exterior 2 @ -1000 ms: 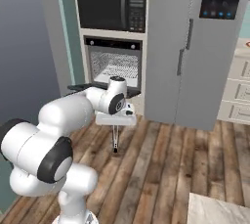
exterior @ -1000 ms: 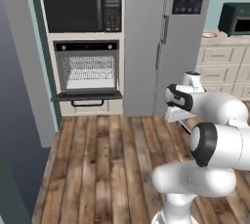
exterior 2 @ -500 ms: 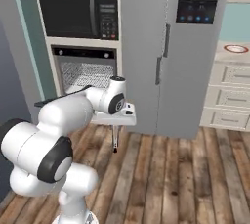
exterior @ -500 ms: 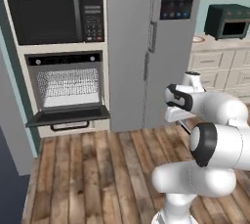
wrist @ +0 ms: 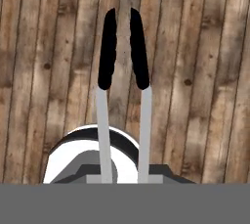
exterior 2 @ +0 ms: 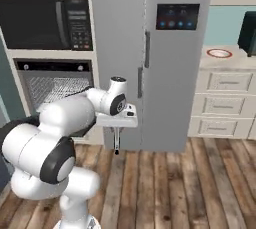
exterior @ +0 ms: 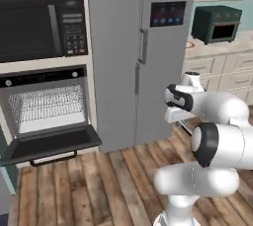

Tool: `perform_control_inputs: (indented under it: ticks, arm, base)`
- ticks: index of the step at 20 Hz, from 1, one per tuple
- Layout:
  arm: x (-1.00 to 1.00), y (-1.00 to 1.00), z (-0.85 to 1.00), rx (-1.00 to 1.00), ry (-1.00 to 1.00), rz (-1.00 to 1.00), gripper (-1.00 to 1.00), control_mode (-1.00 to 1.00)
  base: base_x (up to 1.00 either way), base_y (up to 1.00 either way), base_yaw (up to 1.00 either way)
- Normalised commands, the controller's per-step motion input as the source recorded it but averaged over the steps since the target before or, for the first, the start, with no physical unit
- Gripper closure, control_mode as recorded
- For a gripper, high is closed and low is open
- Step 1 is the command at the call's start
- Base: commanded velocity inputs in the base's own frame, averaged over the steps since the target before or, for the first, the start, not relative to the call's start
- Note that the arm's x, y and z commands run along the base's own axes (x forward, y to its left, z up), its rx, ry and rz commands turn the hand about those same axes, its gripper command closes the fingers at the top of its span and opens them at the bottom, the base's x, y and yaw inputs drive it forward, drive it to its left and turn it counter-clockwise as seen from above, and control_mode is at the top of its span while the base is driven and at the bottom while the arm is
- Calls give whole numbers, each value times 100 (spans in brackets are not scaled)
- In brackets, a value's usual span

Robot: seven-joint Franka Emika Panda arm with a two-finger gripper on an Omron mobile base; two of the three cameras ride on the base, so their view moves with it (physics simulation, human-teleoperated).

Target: Pick up the tongs from the counter and place them near the plate next to the oven.

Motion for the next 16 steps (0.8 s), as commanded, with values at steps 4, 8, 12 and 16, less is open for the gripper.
perform_control_inputs:
  ticks: [4, 8, 12, 16]
  arm:
    - [0, 0, 0, 0, 0, 0, 100, 100]
    - [0, 0, 0, 0, 0, 0, 100, 100]
    - [0, 0, 0, 0, 0, 0, 100, 100]
    - [0, 0, 0, 0, 0, 0, 100, 100]
  base:
    - [17, -1, -78]
    - [41, -5, -53]
    - [76, -16, -16]
    - [92, -21, -1]
